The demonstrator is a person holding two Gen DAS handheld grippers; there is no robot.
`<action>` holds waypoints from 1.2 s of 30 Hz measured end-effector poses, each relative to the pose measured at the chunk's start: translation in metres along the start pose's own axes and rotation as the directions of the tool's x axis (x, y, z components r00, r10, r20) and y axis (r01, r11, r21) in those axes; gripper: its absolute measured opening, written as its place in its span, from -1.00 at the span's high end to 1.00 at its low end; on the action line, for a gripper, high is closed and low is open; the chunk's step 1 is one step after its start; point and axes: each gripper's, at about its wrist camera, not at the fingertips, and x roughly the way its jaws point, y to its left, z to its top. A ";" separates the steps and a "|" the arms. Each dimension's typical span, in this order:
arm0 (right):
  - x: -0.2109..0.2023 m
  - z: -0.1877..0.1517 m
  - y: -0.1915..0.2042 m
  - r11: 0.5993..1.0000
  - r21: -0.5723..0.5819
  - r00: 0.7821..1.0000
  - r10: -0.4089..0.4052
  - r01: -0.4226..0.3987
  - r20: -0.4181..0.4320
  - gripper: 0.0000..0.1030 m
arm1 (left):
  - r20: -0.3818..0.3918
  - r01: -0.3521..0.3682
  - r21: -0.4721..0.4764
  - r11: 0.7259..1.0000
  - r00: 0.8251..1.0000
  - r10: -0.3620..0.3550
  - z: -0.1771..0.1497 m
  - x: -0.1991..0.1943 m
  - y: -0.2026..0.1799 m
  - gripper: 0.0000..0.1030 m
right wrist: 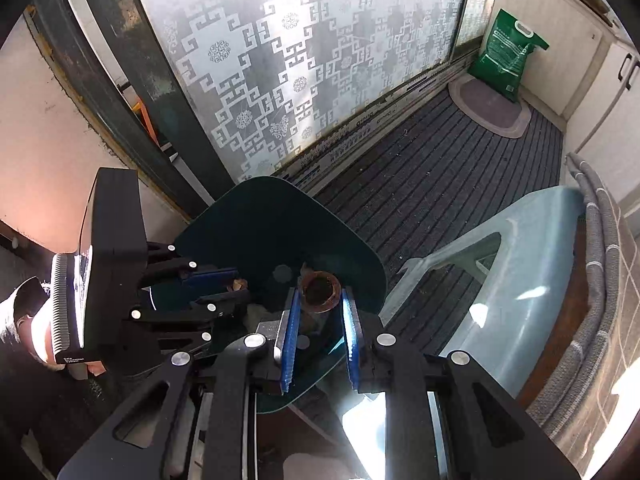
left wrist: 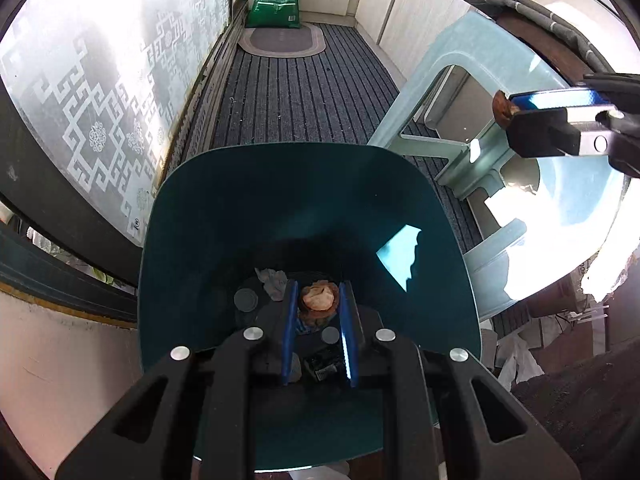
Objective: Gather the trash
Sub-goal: 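Carry both nut shells over the teal bin, then open both grippers to drop the nut shells into the bin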
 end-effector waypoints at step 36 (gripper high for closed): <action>0.070 -0.037 0.032 1.000 -0.017 0.993 0.015 -0.017 -0.115 0.05 | 0.239 -0.043 -0.041 0.998 0.970 0.052 0.011 -0.085 0.016 0.51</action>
